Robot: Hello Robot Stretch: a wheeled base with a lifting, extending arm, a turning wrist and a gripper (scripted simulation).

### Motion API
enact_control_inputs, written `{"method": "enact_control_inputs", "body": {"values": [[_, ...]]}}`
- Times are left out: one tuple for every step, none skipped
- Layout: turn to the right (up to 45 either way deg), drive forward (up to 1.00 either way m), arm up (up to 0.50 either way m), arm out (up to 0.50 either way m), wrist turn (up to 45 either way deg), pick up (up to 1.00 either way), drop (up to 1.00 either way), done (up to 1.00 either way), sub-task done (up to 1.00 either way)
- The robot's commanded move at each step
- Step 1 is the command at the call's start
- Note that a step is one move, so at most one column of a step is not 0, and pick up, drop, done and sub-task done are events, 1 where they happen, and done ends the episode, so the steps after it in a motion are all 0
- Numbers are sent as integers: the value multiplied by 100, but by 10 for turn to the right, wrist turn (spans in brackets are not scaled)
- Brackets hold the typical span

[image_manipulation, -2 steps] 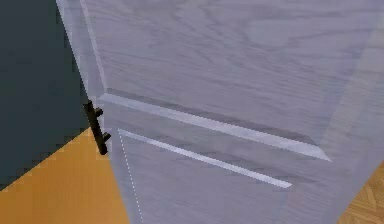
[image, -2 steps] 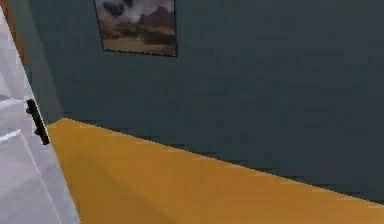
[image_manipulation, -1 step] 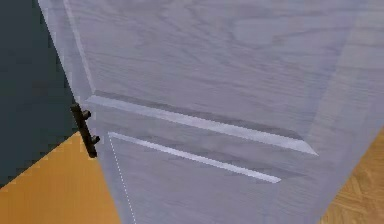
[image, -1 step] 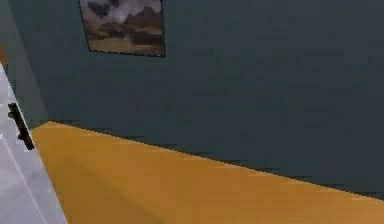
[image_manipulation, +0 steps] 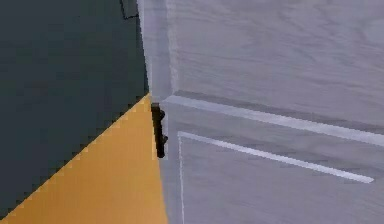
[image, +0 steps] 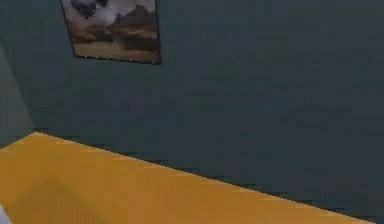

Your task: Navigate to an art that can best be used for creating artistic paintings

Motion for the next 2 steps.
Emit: {"method": "enact_control_inputs", "body": {"values": [[90,0,0,0,0,0,0,0,0],[0,85,0,0,0,0,0,0,0]]}}
